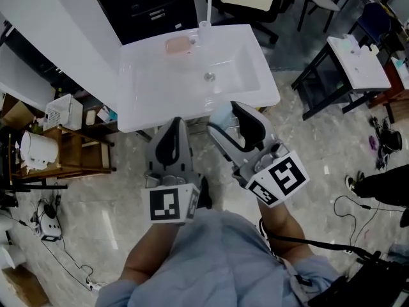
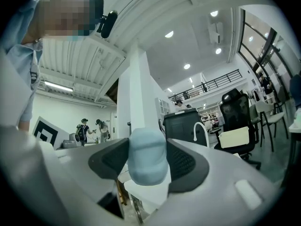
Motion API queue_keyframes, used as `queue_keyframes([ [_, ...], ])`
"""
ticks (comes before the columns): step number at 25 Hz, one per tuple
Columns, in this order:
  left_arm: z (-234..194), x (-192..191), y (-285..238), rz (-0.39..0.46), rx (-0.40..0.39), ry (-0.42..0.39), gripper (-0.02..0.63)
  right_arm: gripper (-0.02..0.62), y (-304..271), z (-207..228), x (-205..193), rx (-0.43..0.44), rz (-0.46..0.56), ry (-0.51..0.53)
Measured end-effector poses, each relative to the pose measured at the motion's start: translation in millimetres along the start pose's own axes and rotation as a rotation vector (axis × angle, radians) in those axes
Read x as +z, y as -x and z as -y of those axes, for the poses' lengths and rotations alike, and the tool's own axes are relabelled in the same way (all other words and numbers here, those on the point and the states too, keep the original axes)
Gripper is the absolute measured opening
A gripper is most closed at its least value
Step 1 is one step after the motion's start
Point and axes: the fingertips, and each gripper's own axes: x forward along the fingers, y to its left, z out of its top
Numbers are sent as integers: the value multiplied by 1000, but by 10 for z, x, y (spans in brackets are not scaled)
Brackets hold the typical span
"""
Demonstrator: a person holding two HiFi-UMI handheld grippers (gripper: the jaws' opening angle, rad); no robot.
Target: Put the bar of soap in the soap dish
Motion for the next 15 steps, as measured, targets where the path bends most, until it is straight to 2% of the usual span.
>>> queue_keyframes([
  [15, -669, 19, -768, 19, -28, 19, 6, 245, -949, 375, 54, -2, 26, 19],
])
